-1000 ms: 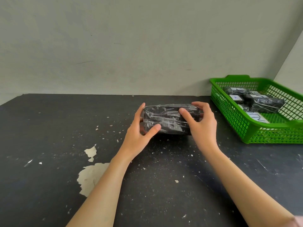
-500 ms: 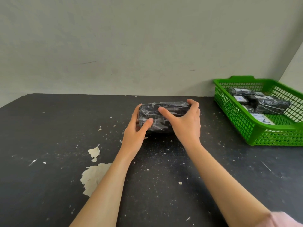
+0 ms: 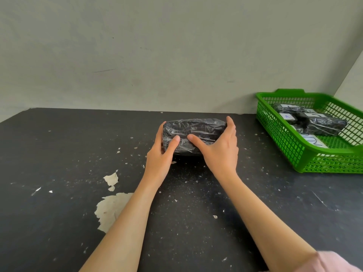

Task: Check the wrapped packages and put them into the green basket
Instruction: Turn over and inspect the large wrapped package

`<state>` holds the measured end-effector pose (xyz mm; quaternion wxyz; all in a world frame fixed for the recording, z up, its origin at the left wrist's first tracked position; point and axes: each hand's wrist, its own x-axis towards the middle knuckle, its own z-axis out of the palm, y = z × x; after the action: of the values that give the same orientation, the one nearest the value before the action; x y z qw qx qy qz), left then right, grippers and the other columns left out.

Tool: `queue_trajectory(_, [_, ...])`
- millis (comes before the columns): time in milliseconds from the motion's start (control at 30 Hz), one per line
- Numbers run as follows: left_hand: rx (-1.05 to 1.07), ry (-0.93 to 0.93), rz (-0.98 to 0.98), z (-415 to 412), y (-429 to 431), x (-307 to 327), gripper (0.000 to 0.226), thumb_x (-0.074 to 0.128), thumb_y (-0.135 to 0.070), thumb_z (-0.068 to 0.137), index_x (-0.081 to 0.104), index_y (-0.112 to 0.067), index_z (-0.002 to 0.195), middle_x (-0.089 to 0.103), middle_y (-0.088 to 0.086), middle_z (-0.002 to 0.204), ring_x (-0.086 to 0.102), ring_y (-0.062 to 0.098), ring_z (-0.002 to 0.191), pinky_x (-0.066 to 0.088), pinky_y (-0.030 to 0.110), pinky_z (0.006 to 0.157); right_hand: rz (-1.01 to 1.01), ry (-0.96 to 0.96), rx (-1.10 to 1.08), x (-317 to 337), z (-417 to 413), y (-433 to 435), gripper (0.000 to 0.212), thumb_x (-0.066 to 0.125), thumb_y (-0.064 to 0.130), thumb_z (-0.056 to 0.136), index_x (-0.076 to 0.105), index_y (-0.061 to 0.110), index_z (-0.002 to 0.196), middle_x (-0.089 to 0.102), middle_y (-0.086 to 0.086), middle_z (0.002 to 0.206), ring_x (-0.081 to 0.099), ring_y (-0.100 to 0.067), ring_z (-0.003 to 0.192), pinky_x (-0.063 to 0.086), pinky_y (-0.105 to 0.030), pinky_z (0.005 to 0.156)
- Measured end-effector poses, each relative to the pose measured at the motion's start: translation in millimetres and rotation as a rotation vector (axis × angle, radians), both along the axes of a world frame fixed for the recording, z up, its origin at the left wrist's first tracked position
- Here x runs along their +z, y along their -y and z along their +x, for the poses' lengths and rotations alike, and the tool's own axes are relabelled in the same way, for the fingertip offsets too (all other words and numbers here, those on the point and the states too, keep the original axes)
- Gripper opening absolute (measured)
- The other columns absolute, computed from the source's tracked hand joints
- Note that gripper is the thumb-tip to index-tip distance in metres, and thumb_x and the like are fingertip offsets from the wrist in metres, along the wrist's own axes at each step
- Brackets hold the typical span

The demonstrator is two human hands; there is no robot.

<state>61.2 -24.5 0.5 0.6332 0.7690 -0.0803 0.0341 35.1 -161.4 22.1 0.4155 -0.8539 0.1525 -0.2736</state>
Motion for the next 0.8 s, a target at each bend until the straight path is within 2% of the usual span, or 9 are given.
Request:
queue_trajectory(100, [0.048,0.009,-0.024,-0.1,-0.2,-0.4,0.059,0.048,-0.048,0.091,0.02,-0.046,0.143,0.049,-0.018,0.131,0.045,0.0,0.113,0.033,0.01,0.086,0.095,0.031,0.08,-5.3,-2.5,3.8,0.106,0.074,0.055,0.069,0.011,0.022,0.148,0.028,0.002,0.152,0.029,-0.019,0.138,0.03,-0.044,0.111])
queue_trajectory(167, [0.081,0.007,-0.062,2.2,-1.2,-1.5,0.058,0.049,-0.048,0.091,0.023,-0.045,0.143,0.047,-0.015,0.137,0.041,0.001,0.117,0.029,0.019,0.095,0.172,0.061,0.164,-9.4,-5.2,7.5,0.099,0.075,0.047,0.071,0.015,0.028,0.146,0.031,0.006,0.15,0.032,-0.016,0.136,0.031,-0.041,0.111])
queue_trajectory(333, [0.094,0.002,-0.061,2.8,-1.5,-2.2,0.059,0.05,-0.048,0.091,0.026,-0.041,0.144,0.047,-0.011,0.14,0.042,0.009,0.127,0.029,0.02,0.095,0.317,0.117,0.262,-16.4,-6.4,7.2,0.086,0.076,0.037,0.075,0.022,0.041,0.142,0.042,0.011,0.141,0.044,-0.01,0.128,0.038,-0.038,0.107])
queue_trajectory(433, [0.061,-0.007,-0.074,3.5,-4.0,-2.3,0.062,0.05,-0.052,0.089,0.023,-0.043,0.144,0.045,-0.012,0.142,0.04,0.01,0.131,0.029,0.021,0.097,0.434,0.142,0.324,-16.8,-7.4,11.1,0.082,0.074,0.027,0.078,0.024,0.046,0.141,0.044,0.024,0.132,0.044,0.012,0.117,0.039,-0.022,0.099])
queue_trajectory(500, [0.024,-0.018,-0.062,3.1,-5.3,-2.1,0.068,0.052,-0.054,0.087,0.019,-0.045,0.145,0.04,-0.014,0.146,0.038,0.011,0.133,0.033,0.012,0.09,0.466,0.149,0.35,-16.0,-8.1,13.8,0.079,0.071,0.023,0.081,0.025,0.045,0.142,0.037,0.028,0.133,0.036,0.015,0.117,0.03,-0.017,0.097])
queue_trajectory(567, [0.006,-0.031,-0.04,0.7,-4.3,0.1,0.076,0.058,-0.051,0.084,0.014,-0.044,0.146,0.035,-0.014,0.148,0.037,0.01,0.133,0.034,-0.001,0.069,0.473,0.156,0.357,-16.2,-8.4,14.6,0.076,0.069,0.022,0.083,0.025,0.044,0.142,0.033,0.027,0.136,0.03,0.011,0.121,0.026,-0.016,0.096])
queue_trajectory(700, [0.054,-0.03,-0.038,-1.5,0.0,2.2,0.077,0.061,-0.043,0.086,0.013,-0.042,0.146,0.034,-0.012,0.148,0.036,0.004,0.126,0.035,-0.005,0.054,0.464,0.17,0.368,-17.3,-8.6,13.4,0.071,0.066,0.018,0.085,0.028,0.041,0.14,0.036,0.036,0.124,0.032,0.034,0.103,0.028,-0.003,0.084])
queue_trajectory(767, [0.07,-0.025,-0.018,-3.0,1.9,3.7,0.076,0.06,-0.043,0.087,0.013,-0.041,0.146,0.037,-0.011,0.146,0.04,-0.002,0.113,0.035,-0.003,0.058,0.492,0.173,0.378,-18.4,-7.1,14.2,0.064,0.059,0.017,0.089,0.029,0.043,0.139,0.043,0.026,0.13,0.04,0.018,0.115,0.034,-0.014,0.096])
queue_trajectory(800, [0.087,-0.015,0.007,-4.3,2.8,3.7,0.075,0.059,-0.045,0.087,0.013,-0.04,0.147,0.04,-0.01,0.143,0.043,-0.006,0.101,0.035,0.001,0.067,0.514,0.171,0.383,-18.9,-6.1,14.6,0.06,0.053,0.015,0.092,0.03,0.044,0.138,0.045,0.019,0.133,0.044,0.006,0.119,0.037,-0.022,0.102])
